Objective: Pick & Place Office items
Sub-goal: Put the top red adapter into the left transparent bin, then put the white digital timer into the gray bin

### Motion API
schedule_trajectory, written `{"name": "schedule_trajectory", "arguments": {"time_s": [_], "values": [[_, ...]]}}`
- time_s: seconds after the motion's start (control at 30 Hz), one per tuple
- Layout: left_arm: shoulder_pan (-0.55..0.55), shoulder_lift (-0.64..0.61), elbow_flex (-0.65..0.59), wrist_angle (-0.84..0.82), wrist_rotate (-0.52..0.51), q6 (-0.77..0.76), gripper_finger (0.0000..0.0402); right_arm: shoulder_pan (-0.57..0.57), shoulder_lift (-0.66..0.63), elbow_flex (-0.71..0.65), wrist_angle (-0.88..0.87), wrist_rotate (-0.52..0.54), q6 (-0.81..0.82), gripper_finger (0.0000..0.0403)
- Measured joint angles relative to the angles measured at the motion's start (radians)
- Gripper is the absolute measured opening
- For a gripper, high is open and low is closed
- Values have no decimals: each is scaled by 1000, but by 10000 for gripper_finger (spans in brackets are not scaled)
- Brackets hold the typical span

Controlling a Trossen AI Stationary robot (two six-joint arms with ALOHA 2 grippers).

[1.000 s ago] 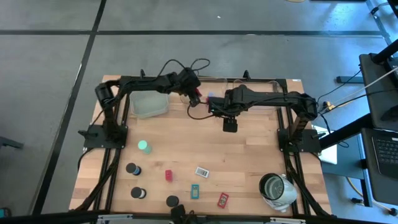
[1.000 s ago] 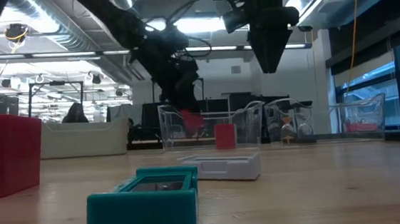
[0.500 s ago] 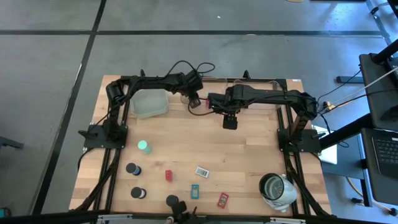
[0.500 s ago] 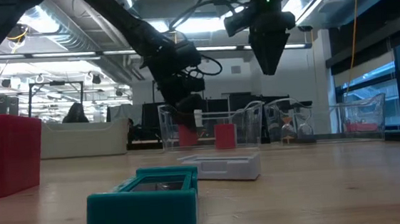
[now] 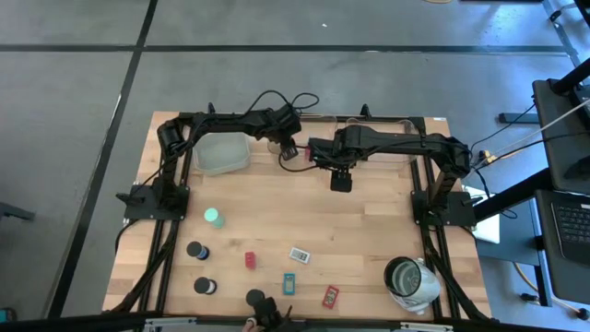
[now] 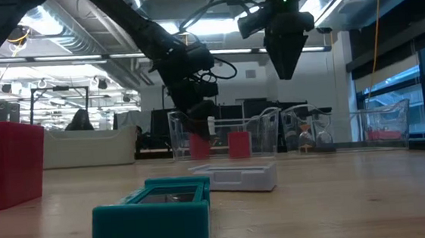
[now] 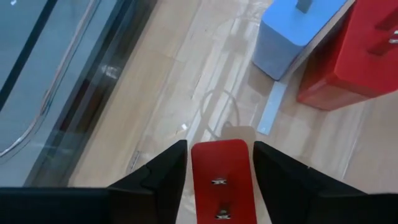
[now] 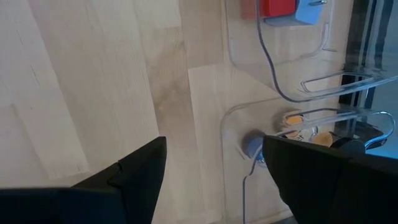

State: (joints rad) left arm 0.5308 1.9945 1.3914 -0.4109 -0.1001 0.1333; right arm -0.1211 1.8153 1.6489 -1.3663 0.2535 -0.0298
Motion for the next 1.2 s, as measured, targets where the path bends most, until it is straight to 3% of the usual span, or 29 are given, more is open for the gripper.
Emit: {"name": "schedule_trajectory", "arguments": {"time_s": [0.13, 0.43, 0.67, 0.9, 1.2], "values": [[0, 0, 29, -23, -43, 0, 206, 0, 0, 0, -1, 0, 0, 269], [-25, -3, 298, -333, -10, 4, 202, 0, 0, 0, -33, 0, 37, 269], [-44, -29, 326, -513, 56, 45, 190, 13, 0, 0, -118, 0, 108, 260], [-61, -93, 230, -490, 139, 33, 173, 37, -1, 0, -134, 0, 128, 247], [-70, -344, -120, -250, 155, -71, 152, 79, -84, -1, -119, -11, 152, 235]]}}
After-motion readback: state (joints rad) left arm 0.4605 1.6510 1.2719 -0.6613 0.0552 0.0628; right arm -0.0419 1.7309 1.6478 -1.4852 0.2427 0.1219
